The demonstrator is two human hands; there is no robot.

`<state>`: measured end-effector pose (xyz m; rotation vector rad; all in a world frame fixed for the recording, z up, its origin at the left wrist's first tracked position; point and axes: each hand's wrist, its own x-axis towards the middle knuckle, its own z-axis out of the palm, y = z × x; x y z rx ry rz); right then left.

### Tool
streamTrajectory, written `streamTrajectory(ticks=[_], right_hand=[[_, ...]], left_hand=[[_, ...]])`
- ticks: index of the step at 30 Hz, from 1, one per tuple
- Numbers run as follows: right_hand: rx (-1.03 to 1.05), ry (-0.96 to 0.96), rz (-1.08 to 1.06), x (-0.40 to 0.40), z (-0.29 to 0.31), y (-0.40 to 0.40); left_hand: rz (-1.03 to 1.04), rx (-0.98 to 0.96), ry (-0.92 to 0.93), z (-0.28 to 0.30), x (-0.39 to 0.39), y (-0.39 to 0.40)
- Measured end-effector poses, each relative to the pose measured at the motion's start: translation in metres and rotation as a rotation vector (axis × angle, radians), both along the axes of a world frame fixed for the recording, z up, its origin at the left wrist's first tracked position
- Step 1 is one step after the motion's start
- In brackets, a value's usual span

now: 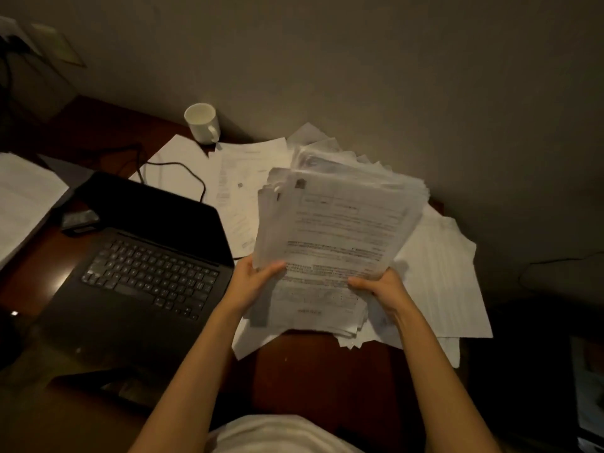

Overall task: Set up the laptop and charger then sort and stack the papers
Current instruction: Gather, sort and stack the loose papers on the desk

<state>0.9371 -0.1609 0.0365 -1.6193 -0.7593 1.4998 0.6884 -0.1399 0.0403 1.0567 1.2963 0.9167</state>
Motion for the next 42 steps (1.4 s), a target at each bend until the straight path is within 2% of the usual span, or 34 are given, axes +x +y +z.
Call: streamTrajectory(ticks=[5, 8, 10, 13, 16, 20, 23, 25, 30, 33, 35, 38, 42], right_hand=[[0.231, -0.215, -0.256, 0.019, 0.048, 0.011], [0.265, -0.198, -0.396, 0.029, 0.068, 0.021], [0.243, -0.236, -0.396, 0.035, 0.076, 0.027], [0.167, -0.376, -0.275, 0.041, 0.075, 0.023], [0.160, -0.366, -0.288, 0.042, 0.072, 0.017], [0.076, -0.404, -0.214, 0.042, 0.065, 0.017], [0.002, -0.285, -0.172, 0.039, 0.054, 0.015], [-0.021, -0.307, -0.175, 0.038, 0.049, 0.017], [0.029, -0.156, -0.264, 0.040, 0.037, 0.016], [-0.104, -0.221, -0.098, 0.040, 0.024, 0.021], [-0.175, -0.282, -0.014, 0.038, 0.026, 0.023], [0.023, -0.282, -0.022, 0.039, 0.020, 0.016], [0.086, -0.232, -0.191, 0.035, 0.014, 0.010]], left_hand=[[-0.008, 0.244, 0.017, 0.050, 0.036, 0.034], [-0.019, 0.337, 0.008, 0.072, 0.057, 0.047], [0.027, 0.364, 0.023, 0.083, 0.064, 0.055], [0.108, 0.426, 0.000, 0.093, 0.063, 0.063], [0.010, 0.525, -0.014, 0.094, 0.060, 0.071], [-0.079, 0.513, -0.050, 0.091, 0.066, 0.080], [-0.110, 0.473, -0.083, 0.082, 0.077, 0.078], [-0.049, 0.453, -0.114, 0.076, 0.088, 0.076], [0.143, 0.454, -0.110, 0.071, 0.101, 0.078], [0.221, 0.484, -0.116, 0.071, 0.098, 0.082], [0.247, 0.511, -0.193, 0.071, 0.096, 0.085], [0.300, 0.503, -0.279, 0.074, 0.099, 0.085], [0.355, 0.364, -0.201, 0.081, 0.110, 0.082]])
